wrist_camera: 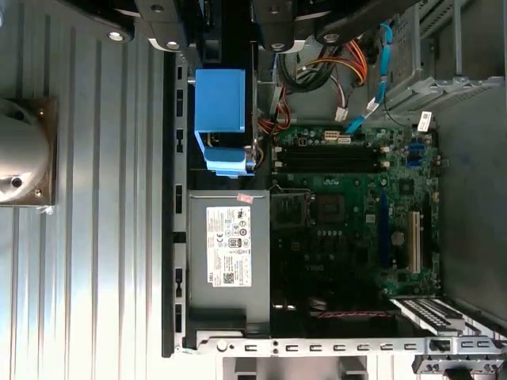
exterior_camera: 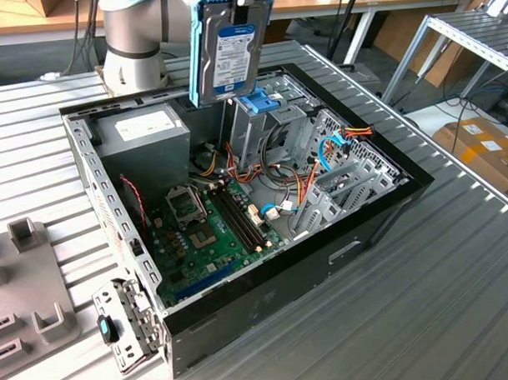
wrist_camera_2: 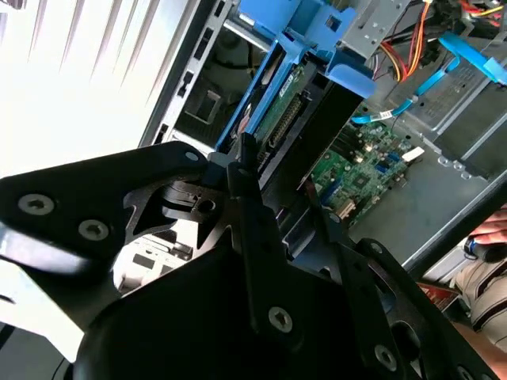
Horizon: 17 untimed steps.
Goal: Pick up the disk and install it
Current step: 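Pick up the disk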
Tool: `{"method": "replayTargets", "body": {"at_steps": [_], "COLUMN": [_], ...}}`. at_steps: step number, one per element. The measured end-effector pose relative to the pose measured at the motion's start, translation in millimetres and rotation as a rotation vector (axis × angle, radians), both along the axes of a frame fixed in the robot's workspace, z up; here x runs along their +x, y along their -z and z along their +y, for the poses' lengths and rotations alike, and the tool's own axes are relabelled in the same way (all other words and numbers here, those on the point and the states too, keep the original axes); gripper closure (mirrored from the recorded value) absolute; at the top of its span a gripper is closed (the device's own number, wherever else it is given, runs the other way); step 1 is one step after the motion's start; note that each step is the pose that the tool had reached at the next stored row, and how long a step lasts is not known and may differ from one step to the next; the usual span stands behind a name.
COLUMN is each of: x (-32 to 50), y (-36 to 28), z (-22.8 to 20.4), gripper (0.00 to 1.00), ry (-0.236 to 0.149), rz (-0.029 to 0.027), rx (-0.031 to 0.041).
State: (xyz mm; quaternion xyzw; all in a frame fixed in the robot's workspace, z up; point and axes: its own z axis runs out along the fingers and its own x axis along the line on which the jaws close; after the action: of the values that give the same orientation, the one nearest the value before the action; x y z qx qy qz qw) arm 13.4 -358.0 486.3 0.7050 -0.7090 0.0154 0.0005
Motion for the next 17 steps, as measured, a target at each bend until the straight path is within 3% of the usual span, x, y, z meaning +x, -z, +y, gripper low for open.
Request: {"method": "replayTargets", "body": {"at_steps": [1,5,7,11,14,17], "x": [9.1,27.9,43.2,64.8,92.8,101.5], "y": [0.1,0.0,0.1,0.1,0.1,0.1], "z": [-0.1,-0.1,-0.1,-0.1,-0.1,0.0], "gripper": [0.65,0.65,0.65,0.65,0.65,0.65], "ry": [0.000,0.000,0.000,0.000,0.000,0.000], "rz": [-0.0001,0.0000,0.0000,-0.0001,-0.0001,-0.0001], "rx": [0.0003,0.0002,0.0002,0.0002,0.0002,0.0004]}}
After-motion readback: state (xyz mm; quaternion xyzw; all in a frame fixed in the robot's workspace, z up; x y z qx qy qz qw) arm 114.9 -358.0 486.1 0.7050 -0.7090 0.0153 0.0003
